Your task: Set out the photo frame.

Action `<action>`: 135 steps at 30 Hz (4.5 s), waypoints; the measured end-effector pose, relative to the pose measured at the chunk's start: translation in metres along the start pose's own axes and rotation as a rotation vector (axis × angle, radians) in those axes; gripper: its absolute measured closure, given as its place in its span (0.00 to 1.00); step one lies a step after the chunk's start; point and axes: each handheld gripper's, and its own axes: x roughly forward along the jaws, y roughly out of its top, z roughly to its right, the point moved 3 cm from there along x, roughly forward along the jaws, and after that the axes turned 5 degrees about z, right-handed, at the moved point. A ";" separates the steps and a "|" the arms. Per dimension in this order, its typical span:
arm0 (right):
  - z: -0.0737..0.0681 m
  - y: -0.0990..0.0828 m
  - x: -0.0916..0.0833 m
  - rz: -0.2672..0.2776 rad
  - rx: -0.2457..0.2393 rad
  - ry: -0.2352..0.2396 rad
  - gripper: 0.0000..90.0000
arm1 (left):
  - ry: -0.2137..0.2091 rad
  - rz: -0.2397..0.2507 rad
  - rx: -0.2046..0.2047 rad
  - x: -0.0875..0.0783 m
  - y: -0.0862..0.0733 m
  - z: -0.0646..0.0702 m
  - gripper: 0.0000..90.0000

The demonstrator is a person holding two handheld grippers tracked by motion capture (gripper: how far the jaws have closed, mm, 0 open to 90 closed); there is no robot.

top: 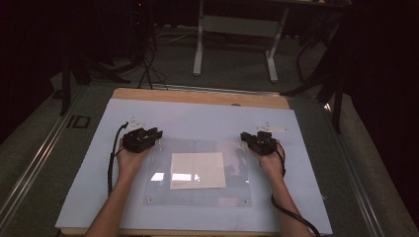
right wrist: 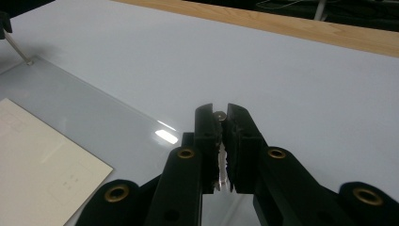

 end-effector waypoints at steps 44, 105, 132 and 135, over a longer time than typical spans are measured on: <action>0.008 0.008 0.006 -0.075 0.147 0.026 0.92 | -0.033 -0.041 -0.189 0.012 -0.001 -0.012 0.91; 0.013 -0.017 -0.033 -0.064 0.044 -0.015 0.68 | -0.025 -0.191 -0.499 0.051 0.014 -0.038 0.93; -0.021 -0.005 -0.038 0.035 -0.189 0.126 0.51 | -0.033 -0.201 -0.521 0.054 0.014 -0.040 0.93; -0.021 -0.005 -0.037 0.049 -0.192 0.137 0.51 | -0.036 -0.202 -0.522 0.053 0.014 -0.041 0.93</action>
